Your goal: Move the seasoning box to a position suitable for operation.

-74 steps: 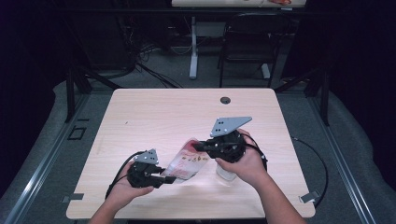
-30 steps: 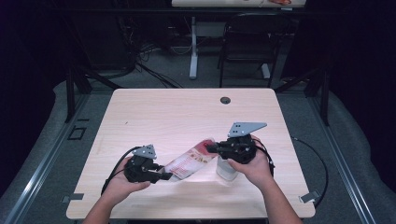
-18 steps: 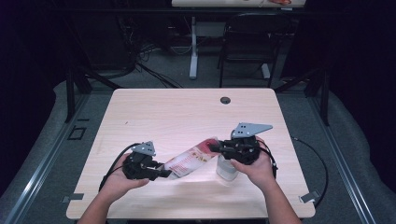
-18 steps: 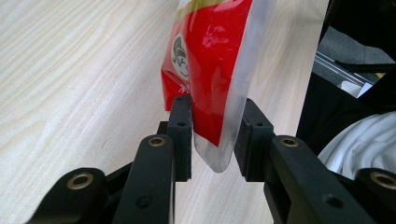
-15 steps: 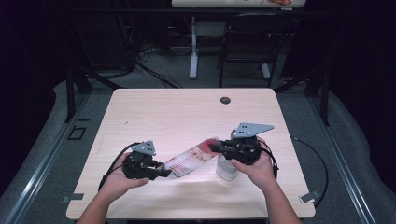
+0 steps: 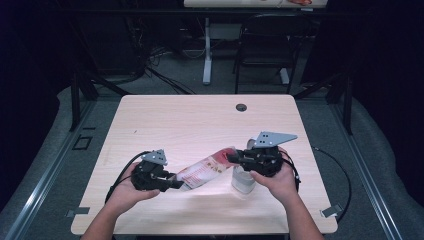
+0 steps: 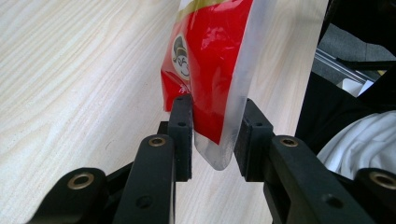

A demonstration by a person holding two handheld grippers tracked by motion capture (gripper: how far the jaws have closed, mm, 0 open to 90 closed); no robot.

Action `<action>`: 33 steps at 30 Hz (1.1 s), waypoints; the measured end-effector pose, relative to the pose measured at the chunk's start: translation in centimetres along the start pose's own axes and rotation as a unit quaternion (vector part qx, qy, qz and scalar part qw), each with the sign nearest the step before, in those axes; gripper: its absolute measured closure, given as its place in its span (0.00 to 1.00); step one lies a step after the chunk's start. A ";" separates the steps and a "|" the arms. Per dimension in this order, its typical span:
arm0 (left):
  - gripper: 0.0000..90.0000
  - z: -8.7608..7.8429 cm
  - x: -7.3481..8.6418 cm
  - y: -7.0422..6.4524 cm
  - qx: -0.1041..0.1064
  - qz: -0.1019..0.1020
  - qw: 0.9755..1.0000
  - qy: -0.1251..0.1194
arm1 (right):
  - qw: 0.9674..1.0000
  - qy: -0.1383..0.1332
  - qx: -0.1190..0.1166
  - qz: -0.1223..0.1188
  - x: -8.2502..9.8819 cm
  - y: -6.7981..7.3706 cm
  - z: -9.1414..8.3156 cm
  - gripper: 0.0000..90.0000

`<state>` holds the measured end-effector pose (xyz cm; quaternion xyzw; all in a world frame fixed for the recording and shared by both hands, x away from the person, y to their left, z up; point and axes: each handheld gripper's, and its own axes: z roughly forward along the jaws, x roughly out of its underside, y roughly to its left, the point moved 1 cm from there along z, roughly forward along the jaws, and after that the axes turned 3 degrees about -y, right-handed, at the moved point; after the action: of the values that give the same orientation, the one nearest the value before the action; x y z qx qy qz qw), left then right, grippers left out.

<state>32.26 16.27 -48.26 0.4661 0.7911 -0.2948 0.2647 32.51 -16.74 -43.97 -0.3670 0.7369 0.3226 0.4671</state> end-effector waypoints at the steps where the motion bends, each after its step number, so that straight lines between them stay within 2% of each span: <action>1: 0.79 0.0 0.0 0.0 0.000 0.000 1.000 0.000 | 1.000 0.000 0.000 0.001 0.0 0.0 -0.1 0.86; 10: 0.79 -0.1 0.3 0.1 -0.003 -0.001 1.000 0.001 | 1.000 0.009 0.003 0.006 0.7 -0.4 -0.5 0.82; 13: 0.79 -0.2 0.4 0.2 -0.003 -0.001 1.000 -0.001 | 1.000 0.016 0.008 0.003 0.9 -0.5 -0.5 0.85; 21: 0.80 -0.4 0.3 0.3 -0.001 -0.002 1.000 -0.004 | 1.000 0.021 0.002 0.004 1.1 -0.5 -0.3 0.96; 27: 0.80 -0.9 -0.2 0.1 -0.002 0.003 1.000 -0.010 | 1.000 0.009 -0.008 0.016 1.1 -0.6 -0.8 1.00; 33: 0.81 -1.4 -0.5 0.0 -0.005 0.005 1.000 -0.014 | 1.000 0.010 -0.009 0.018 1.1 -0.6 -1.1 1.00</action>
<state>32.26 16.94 -46.93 0.4646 0.7864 -0.2960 0.2794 32.16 -18.23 -44.63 -0.3608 0.7450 0.3342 0.4506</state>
